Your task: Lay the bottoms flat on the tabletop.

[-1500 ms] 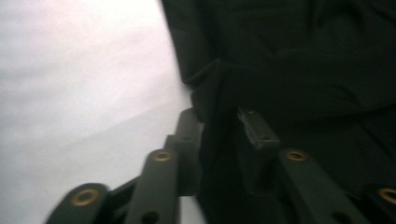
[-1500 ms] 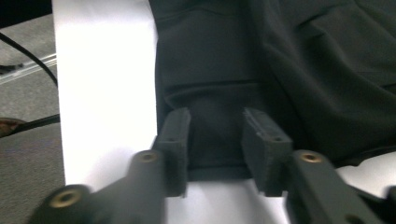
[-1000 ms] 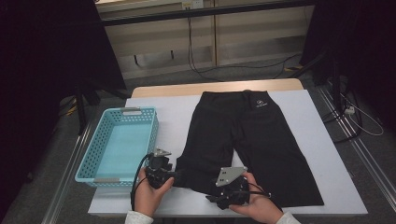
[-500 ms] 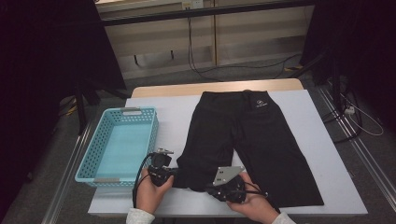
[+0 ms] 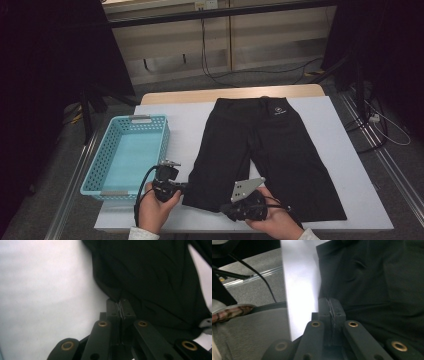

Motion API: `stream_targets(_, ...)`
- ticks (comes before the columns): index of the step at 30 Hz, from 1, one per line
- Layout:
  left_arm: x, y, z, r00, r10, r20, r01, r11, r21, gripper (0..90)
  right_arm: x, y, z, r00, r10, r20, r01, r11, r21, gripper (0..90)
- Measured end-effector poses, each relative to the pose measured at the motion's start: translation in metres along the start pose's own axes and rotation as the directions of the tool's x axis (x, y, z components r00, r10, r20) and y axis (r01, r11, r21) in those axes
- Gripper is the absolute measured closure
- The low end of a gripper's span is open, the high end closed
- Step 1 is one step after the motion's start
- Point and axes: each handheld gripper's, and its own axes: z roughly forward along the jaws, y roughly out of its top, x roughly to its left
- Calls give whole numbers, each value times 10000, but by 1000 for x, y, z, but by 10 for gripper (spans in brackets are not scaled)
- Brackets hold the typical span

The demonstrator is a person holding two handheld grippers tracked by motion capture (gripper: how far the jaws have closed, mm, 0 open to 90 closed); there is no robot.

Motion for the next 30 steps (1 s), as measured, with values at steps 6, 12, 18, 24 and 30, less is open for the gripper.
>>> stream_targets(6,1,-5,-1,9997,-136,-187,141,9996,265,884,4,-2,1,9991,-171,-383,179,9997,193,896)
stream_targets(12,3,-6,-1,9993,-306,-201,312,9989,343,884,6,-3,2,9982,-117,-593,129,9997,205,899)
stream_targets(18,0,-4,-3,9994,-78,-328,73,9999,-153,772,7,-4,4,9976,-156,-679,173,9996,245,871)
stream_targets(24,-2,-1,6,9986,313,-433,-334,9983,-475,458,-1,2,-4,9992,138,369,-123,9991,-409,626)
stream_targets(30,-1,1,14,9984,376,-423,-401,9974,-592,271,-25,4,-19,9797,911,1787,-730,9917,-1057,450)
